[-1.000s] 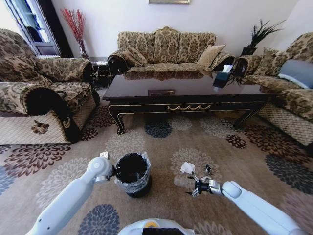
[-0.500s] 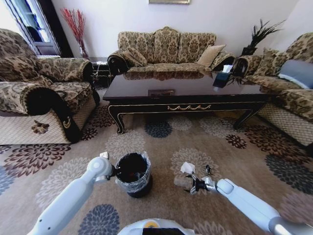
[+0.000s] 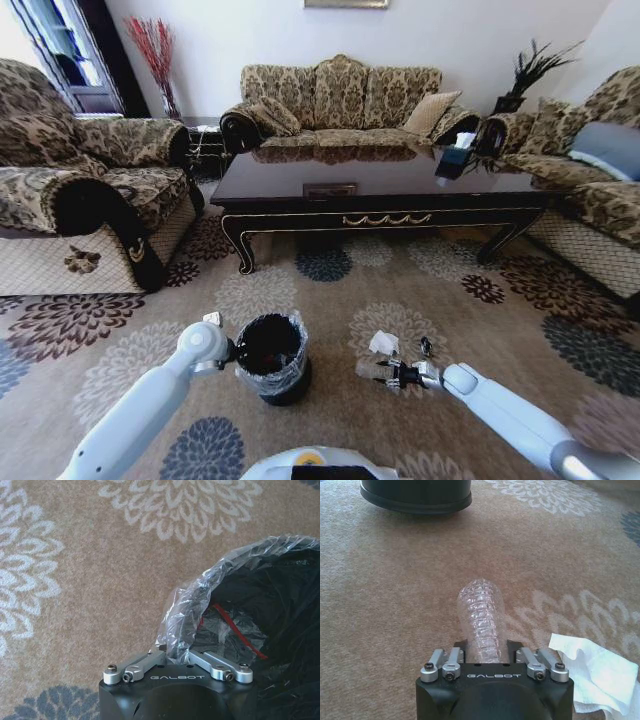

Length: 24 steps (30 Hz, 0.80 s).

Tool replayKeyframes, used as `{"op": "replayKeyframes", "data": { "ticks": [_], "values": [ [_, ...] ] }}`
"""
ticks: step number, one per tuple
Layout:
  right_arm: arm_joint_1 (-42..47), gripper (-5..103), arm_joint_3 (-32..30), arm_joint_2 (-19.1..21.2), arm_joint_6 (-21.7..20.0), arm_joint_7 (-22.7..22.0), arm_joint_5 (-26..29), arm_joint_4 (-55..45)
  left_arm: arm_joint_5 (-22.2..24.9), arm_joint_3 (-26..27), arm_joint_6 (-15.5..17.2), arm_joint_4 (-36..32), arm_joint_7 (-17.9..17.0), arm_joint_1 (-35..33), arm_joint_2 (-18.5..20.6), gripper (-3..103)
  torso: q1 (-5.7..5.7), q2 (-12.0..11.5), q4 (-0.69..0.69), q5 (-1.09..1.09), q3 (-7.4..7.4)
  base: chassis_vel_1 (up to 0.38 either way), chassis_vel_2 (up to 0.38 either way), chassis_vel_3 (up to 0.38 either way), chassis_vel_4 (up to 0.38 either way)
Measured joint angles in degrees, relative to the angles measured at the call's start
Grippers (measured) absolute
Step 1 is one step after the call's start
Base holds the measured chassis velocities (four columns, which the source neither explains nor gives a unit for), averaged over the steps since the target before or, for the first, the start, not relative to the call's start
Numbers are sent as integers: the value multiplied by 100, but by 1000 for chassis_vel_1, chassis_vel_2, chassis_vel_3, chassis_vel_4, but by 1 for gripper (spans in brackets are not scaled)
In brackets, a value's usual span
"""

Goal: Move to the front of the table and pick up the trash from the floor, then place it into the trash bin.

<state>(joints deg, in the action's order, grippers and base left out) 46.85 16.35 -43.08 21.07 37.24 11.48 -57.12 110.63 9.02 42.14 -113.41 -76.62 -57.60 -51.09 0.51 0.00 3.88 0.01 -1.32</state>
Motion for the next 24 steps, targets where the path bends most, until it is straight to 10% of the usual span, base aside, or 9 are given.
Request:
{"op": "replayKeyframes", "data": {
  "ticks": [15,24],
  "values": [
    [295,22,-343,360,-22,6,189,-394,-7,25,0,-71,0,-101,-58,0,0,0,1,-1,0,0,0,0,0],
    [1385,22,-1809,776,-564,-257,1845,-2211,-25,-327,0,-111,-4,201,-126,0,0,0,0,-1,0,0,0,0,0]
  ]
}}
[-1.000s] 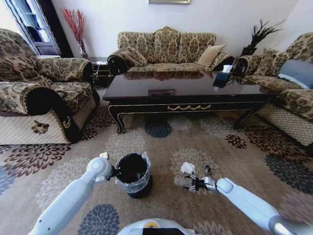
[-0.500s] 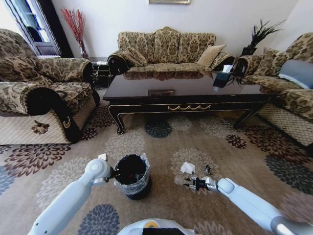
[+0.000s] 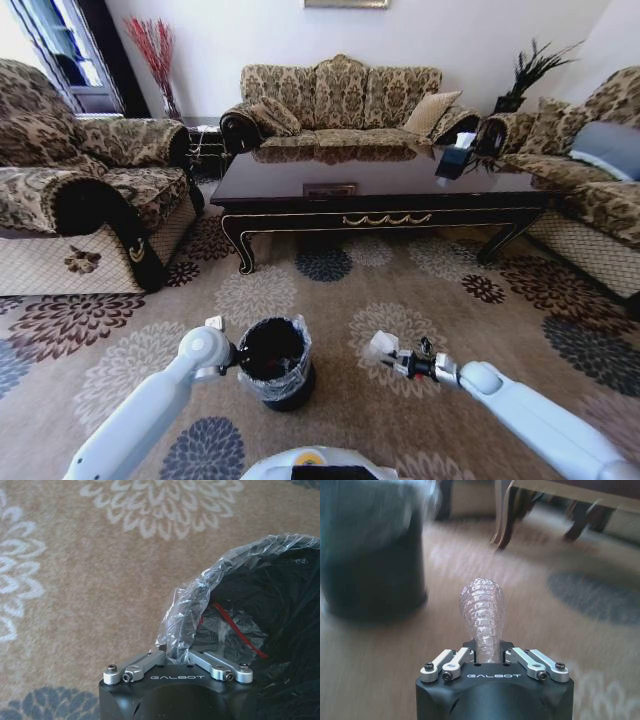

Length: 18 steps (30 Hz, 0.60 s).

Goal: Move to the front of the table and pick up the trash from the floor, then place it into the trash bin.

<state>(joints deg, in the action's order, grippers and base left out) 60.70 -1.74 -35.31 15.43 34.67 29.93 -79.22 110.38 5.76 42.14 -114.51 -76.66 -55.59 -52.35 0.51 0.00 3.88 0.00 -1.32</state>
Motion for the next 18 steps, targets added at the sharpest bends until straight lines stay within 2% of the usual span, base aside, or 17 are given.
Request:
{"op": "replayKeyframes", "data": {
  "ticks": [1,4,6,7,12,18],
  "values": [
    [0,22,0,0,0,0,0,0,0,0,0,0,0,0,0,0,0,0,0,0,0,0,0,0,0],
    [371,22,-487,22,-168,-144,472,-650,2,-168,0,-6,-51,149,-83,0,0,0,4,0,0,0,0,0,0],
    [552,22,-783,-1,-240,-246,736,-1088,3,-283,0,-25,-95,254,-150,0,0,0,-2,1,0,0,0,0,0],
    [552,22,-783,-1,-240,-246,736,-1088,3,-283,0,-25,-95,254,-150,0,0,0,-2,1,0,0,0,0,0],
    [1173,22,-1534,-105,-386,-438,1373,-2020,9,-695,0,129,-141,682,-320,0,0,0,1,0,0,0,0,0,0],
    [1565,22,-1967,-167,-490,-509,1737,-2600,24,-962,0,256,-163,992,-463,0,0,0,0,1,0,0,0,0,0]
  ]
}}
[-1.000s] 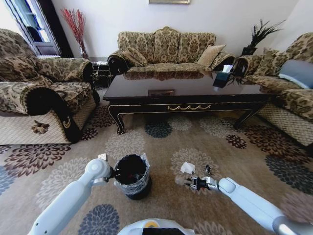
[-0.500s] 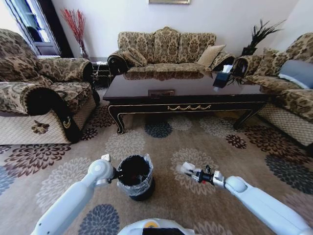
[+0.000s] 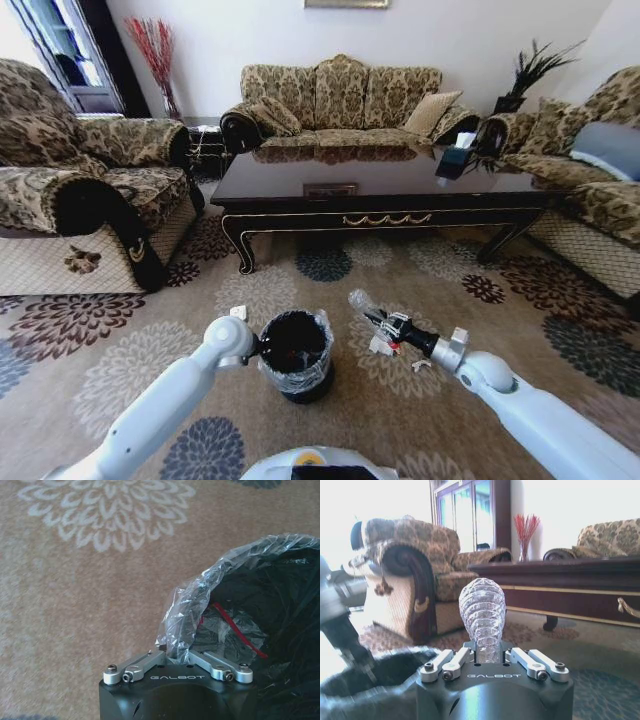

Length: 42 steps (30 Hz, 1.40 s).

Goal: Move to the front of the table and pick up the trash from the floor, then place it into the trash bin.

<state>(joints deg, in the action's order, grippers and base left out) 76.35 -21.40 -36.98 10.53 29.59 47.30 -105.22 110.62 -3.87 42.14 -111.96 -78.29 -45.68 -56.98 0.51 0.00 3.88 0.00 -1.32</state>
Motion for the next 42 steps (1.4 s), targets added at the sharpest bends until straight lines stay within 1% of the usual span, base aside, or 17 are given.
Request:
{"op": "replayKeyframes", "data": {
  "ticks": [3,5,9,10,13,14,17,18,20,23,28,36,39,40,41,42],
  "values": [
    [150,22,-185,-19,-23,-20,84,-246,43,-266,0,38,-29,253,-129,0,0,0,0,-1,0,0,0,0,0],
    [291,22,-357,-76,-60,-113,215,-495,49,-522,0,190,-59,509,-277,0,0,0,0,-1,0,0,0,0,0],
    [381,22,-436,-135,-76,-214,292,-691,50,-715,0,310,-74,676,-373,0,0,0,2,-1,0,0,0,0,0],
    [409,22,-450,-195,-111,-352,388,-893,64,-936,0,422,-84,845,-471,0,0,0,2,0,0,0,0,0,0],
    [383,22,-373,-298,-165,-570,509,-1188,63,-1244,0,650,-124,1083,-663,0,0,0,0,-1,0,0,0,0,0],
    [383,22,-373,-298,-165,-570,509,-1188,63,-1244,0,650,-124,1083,-663,0,0,0,0,-1,0,0,0,0,0],
    [345,22,-280,-360,-214,-737,617,-1379,33,-1423,0,840,-191,1245,-861,0,0,0,-1,-1,0,0,0,0,0],
    [345,22,-280,-360,-214,-737,617,-1379,33,-1423,0,840,-191,1245,-861,0,0,0,-1,-1,0,0,0,0,0],
    [329,22,-173,-444,-254,-910,690,-1527,36,-1592,0,959,-231,1393,-1079,0,0,0,0,0,0,0,0,0,0],
    [346,22,-101,-574,-280,-1005,683,-1553,33,-1700,0,1030,-271,1476,-1242,0,0,0,1,-1,0,0,0,0,0],
    [457,22,-77,-746,-289,-1038,605,-1490,48,-1783,0,1031,-280,1522,-1312,0,0,0,1,-1,0,0,0,0,0],
    [520,22,-49,-930,-323,-1041,507,-1386,66,-1775,0,909,-286,1458,-1199,0,0,0,-1,0,0,0,0,0,0],
    [552,22,-49,-962,-351,-1036,491,-1388,66,-1776,0,899,-285,1452,-1201,0,0,0,0,0,0,0,0,0,0],
    [556,19,-52,-966,-359,-1032,468,-1388,66,-1777,0,899,-284,1452,-1202,0,0,0,1,0,0,0,0,0,0],
    [557,24,-73,-977,-386,-1011,408,-1385,66,-1781,0,899,-282,1452,-1202,0,0,0,1,0,0,0,0,0,0],
    [557,24,-73,-977,-386,-1011,408,-1385,66,-1781,0,899,-282,1452,-1202,0,0,0,1,0,0,0,0,0,0]
  ]
}}
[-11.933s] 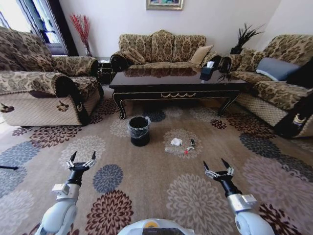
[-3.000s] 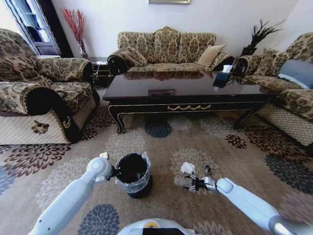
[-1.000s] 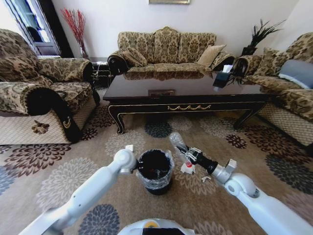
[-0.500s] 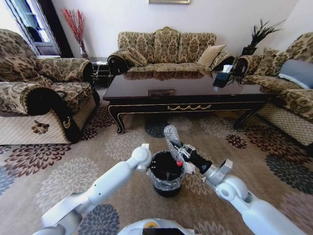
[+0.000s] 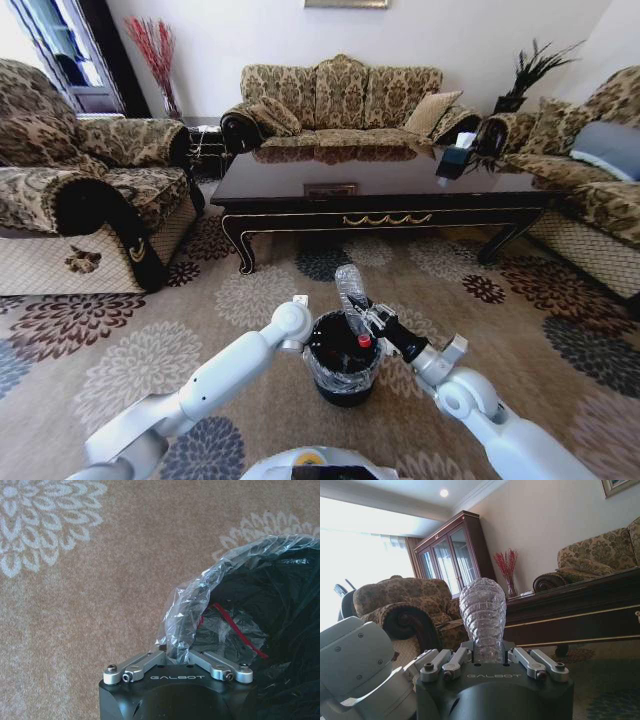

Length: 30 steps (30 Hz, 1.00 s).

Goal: Move to the front of the table and pick up the trash from the floor, then place it into the trash bin.

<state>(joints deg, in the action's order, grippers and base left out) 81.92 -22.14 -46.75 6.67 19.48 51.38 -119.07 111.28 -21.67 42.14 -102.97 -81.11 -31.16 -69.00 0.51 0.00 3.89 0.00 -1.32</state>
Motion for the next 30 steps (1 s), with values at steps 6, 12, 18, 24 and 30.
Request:
{"op": "replayKeyframes", "data": {
  "ticks": [6,12,18,24,30],
  "values": [
    [104,45,-99,-36,-22,40,-61,-11,-1,-6,0,1,2,-43,-9,0,0,0,0,0,0,0,0,0,0],
    [182,73,-143,-43,-44,72,-76,-48,-2,0,0,10,19,-47,30,0,0,0,-1,0,0,0,0,0,0],
    [224,89,-188,-63,-58,122,-144,-56,-19,29,0,-17,24,-125,77,0,0,0,0,0,0,0,0,0,0],
    [229,100,-292,-49,-59,118,-124,-28,-35,119,0,-67,38,-195,180,0,0,0,0,0,0,0,0,0,0],
    [138,100,-415,-11,-39,93,-26,239,-66,326,0,-70,129,-310,428,0,0,0,0,0,0,0,0,0,0]
  ]
}}
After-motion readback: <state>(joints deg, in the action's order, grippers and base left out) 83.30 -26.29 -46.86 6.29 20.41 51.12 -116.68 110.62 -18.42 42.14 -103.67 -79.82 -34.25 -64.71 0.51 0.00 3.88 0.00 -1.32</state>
